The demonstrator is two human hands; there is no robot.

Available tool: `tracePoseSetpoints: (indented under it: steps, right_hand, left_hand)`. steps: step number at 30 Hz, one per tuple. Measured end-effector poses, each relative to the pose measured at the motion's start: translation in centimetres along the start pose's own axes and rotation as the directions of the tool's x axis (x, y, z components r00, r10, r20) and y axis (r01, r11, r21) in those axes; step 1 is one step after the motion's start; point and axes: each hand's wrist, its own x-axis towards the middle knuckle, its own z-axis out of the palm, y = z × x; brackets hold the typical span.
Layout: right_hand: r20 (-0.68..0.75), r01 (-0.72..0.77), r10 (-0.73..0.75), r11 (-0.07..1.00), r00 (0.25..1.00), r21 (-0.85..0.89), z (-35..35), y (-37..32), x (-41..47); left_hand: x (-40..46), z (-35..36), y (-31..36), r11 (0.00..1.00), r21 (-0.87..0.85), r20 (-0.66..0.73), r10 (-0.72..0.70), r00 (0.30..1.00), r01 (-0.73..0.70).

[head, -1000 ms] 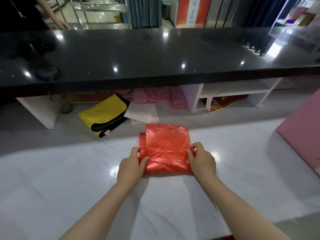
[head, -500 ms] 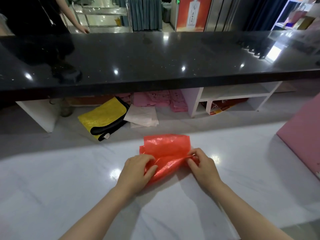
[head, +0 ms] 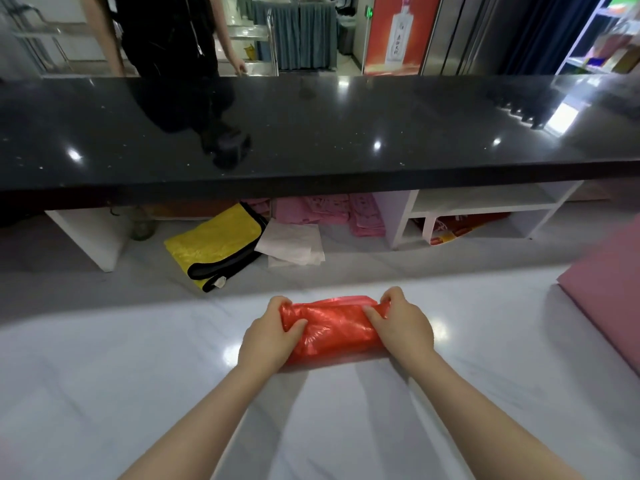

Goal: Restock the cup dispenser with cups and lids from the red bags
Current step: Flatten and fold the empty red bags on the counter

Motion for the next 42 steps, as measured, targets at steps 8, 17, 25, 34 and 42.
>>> tracePoseSetpoints:
  steps: [8, 17, 25, 34, 42]
  right_hand:
    - [0.0, 0.701, -0.738, 0.642, 0.675, -0.311, 0.4, -2.3, -0.2]
    - [0.338, 0.587, -0.506, 0.782, 0.794, -0.207, 2.2, -1.2, 1.4]
    - [0.389, 0.638, -0.519, 0.709, 0.761, -0.302, 2.4, -1.9, 1.7]
    - [0.414, 0.645, -0.512, 0.701, 0.752, -0.304, 2.7, -2.0, 2.0]
    - [0.431, 0.648, -0.522, 0.727, 0.737, -0.227, 2.4, -1.4, 1.9]
  left_hand:
    - [0.9, 0.8, 1.7, 0.895, 0.443, 0.018, 0.048, 0.999, -0.05]
    - [2.7, 2.1, 1.2, 0.735, 0.552, 0.299, 0.266, 0.916, -0.394]
    - [2.9, 2.5, 0.7, 0.722, 0.562, 0.301, 0.275, 0.913, -0.403]
    - [3.1, 2.9, 0.4, 0.709, 0.576, 0.303, 0.277, 0.912, -0.407]
    - [3.6, 1.9, -0.1, 0.839, 0.381, 0.29, 0.289, 0.912, -0.387]
